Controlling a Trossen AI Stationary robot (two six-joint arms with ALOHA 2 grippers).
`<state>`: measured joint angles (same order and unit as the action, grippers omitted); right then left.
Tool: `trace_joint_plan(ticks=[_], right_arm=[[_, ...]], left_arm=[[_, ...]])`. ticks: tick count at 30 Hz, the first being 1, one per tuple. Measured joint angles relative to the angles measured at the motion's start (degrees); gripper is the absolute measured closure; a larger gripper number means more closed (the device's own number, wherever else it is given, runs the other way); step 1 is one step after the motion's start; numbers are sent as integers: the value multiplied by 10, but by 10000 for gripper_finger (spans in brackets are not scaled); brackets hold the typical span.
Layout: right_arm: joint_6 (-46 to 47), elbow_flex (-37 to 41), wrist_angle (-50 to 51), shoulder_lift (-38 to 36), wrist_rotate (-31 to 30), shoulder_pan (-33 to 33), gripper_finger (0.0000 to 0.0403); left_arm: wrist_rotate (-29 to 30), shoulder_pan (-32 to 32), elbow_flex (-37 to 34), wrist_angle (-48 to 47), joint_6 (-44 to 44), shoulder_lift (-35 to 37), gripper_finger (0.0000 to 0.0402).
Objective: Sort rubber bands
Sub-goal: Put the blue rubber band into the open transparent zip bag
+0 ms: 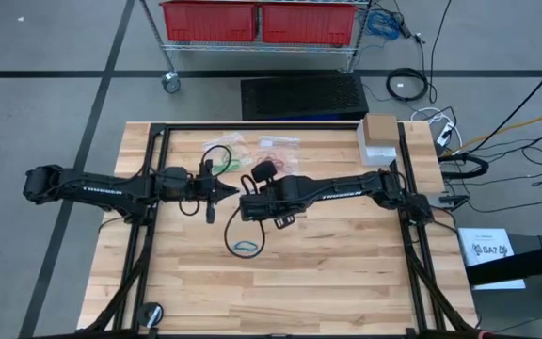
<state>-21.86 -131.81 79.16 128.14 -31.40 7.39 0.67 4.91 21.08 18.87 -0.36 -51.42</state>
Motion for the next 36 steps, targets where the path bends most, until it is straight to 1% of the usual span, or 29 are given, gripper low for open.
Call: trace_joint_plan(ticks=[3,8,13,19,21,24,27,29,33,36], right_arm=[[-1,0,-7,0,7,0,403],[-3,0,-44,0,47,-8,403],[-3,0,-59,0,81,-14,403],[27,0,-105,0,126,-15,400],[39,0,-112,0,139,-14,390],[72,0,-118,0,140,-15,365],[122,0,-115,0,141,-19,339],[157,0,-106,0,159,-25,324],[200,0,-91,0,196,-38,308],[210,0,-91,-1,202,-44,303]], left_arm=[[0,0,0,0,0,0,400],[0,0,0,0,0,0,400],[0,0,0,0,0,0,400],[2,0,0,1,0,0,400],[5,0,0,1,0,0,400],[5,0,0,1,0,0,400],[9,0,0,1,0,0,400],[10,0,0,1,0,0,400],[11,0,0,2,0,0,400],[11,0,0,2,0,0,400]])
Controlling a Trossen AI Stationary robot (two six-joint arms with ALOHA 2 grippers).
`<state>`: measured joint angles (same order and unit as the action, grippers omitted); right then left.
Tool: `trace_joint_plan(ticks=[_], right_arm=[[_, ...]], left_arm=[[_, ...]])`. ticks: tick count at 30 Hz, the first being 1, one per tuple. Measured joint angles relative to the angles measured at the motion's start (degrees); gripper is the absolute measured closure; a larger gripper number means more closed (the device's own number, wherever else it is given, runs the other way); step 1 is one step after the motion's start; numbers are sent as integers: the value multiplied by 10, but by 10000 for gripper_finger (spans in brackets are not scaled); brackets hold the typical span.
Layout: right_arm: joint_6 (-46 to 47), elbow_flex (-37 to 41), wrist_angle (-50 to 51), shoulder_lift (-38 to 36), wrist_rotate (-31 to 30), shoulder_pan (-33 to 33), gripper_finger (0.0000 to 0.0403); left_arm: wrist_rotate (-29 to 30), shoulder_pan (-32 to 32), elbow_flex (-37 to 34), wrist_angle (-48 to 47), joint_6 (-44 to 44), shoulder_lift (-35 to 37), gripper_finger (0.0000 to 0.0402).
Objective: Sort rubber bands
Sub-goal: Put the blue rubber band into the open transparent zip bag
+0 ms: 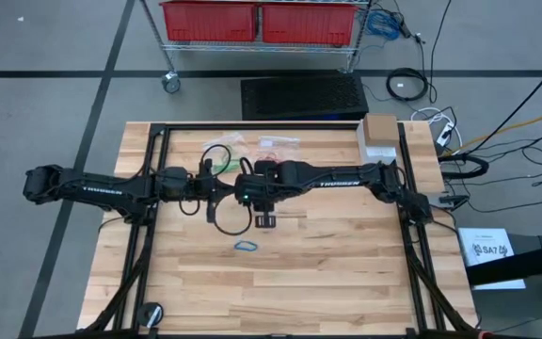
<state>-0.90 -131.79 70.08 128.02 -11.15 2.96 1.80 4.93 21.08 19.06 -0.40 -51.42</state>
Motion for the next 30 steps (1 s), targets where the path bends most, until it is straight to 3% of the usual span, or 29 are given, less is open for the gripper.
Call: trace_joint_plan(ticks=[6,13,20,24,30], right_arm=[[4,0,15,-30,-5,0,300],[32,0,104,-97,-4,1,300],[72,5,143,-134,42,14,300],[75,38,105,-134,46,34,300],[78,150,-20,-133,104,58,300]], left_arm=[[4,0,0,0,-4,0,400],[4,0,0,-1,-3,0,400],[27,0,0,-5,-14,0,400],[28,0,0,-5,-15,0,400],[28,0,0,-5,-17,0,400]])
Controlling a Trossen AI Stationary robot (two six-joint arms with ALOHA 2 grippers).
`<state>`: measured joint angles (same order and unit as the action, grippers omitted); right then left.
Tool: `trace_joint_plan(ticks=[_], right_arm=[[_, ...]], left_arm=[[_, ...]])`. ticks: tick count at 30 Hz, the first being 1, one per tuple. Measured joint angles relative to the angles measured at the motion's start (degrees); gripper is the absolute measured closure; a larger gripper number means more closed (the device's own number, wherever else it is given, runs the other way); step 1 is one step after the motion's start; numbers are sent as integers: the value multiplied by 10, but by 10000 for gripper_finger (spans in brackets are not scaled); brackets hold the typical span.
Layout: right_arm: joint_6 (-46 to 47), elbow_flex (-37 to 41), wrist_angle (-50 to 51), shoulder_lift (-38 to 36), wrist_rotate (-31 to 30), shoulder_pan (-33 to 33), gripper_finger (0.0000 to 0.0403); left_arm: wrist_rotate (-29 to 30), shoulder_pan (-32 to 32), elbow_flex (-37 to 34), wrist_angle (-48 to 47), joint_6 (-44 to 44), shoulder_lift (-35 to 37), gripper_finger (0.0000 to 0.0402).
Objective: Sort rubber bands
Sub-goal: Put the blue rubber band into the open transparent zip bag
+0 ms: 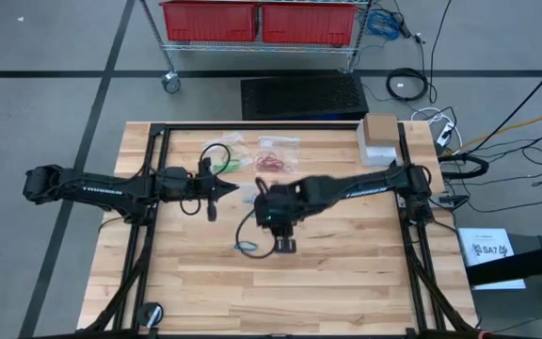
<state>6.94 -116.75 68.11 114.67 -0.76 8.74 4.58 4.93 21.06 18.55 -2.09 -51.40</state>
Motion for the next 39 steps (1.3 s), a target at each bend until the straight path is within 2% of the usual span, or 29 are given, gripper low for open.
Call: trace_joint_plan(ticks=[4,10,13,17,24,27,31,39], right_arm=[[14,102,-152,1,26,16,300],[12,243,-422,7,22,46,300],[36,275,-489,20,-3,56,299],[64,280,-490,47,-26,56,281],[94,280,-502,89,-46,55,207],[98,281,-501,95,-56,51,191],[121,280,-505,103,-55,42,194],[133,280,-505,120,-32,29,235]], left_arm=[[0,0,0,-1,3,0,400],[0,0,0,-1,-2,0,400],[0,0,0,-1,-2,0,400],[0,0,-1,0,-2,0,400],[0,0,-1,-1,3,0,400],[0,0,-1,-2,3,0,400],[0,0,-1,-1,3,0,400],[0,0,-1,0,-2,0,400]])
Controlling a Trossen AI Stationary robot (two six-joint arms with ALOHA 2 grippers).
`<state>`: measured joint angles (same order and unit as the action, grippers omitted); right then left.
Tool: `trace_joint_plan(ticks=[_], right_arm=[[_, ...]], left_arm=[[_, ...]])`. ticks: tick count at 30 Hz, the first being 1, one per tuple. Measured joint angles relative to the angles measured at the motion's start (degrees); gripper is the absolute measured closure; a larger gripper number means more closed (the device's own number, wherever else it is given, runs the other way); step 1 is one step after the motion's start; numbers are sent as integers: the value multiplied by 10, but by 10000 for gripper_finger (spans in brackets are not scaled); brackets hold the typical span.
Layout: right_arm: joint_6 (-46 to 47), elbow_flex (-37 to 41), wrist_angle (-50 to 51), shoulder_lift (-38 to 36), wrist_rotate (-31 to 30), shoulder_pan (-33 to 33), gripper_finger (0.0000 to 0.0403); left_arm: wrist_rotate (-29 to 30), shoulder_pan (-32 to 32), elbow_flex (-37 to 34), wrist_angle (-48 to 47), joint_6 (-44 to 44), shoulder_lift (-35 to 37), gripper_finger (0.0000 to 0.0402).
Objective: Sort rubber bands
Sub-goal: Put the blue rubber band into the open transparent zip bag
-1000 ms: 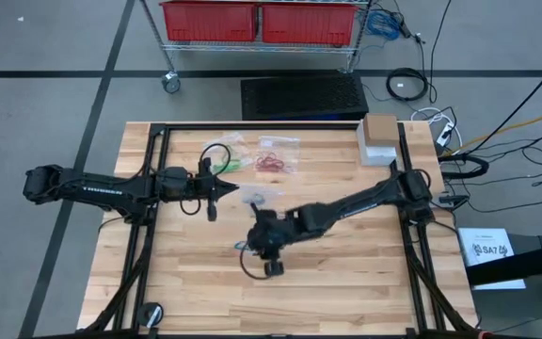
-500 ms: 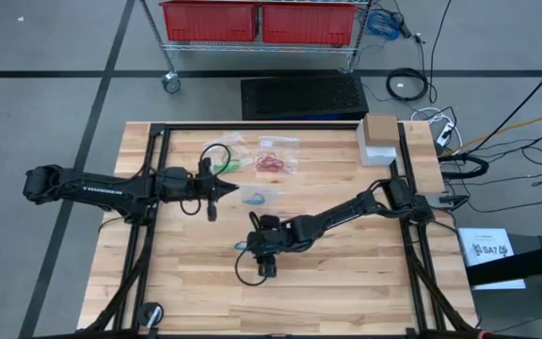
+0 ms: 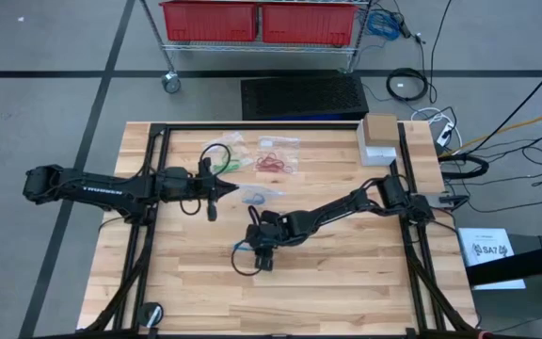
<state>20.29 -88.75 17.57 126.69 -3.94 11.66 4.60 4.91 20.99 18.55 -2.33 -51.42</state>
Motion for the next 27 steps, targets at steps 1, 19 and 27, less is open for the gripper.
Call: trace_joint_plan(ticks=[1,19,27], right_arm=[[1,0,0,0,0,0,245],[-65,-91,181,-44,-78,28,401],[-120,-257,367,-48,-200,43,403]], left_arm=[[0,0,0,0,0,0,400],[0,0,0,-2,1,0,400],[0,0,0,-13,5,0,400]])
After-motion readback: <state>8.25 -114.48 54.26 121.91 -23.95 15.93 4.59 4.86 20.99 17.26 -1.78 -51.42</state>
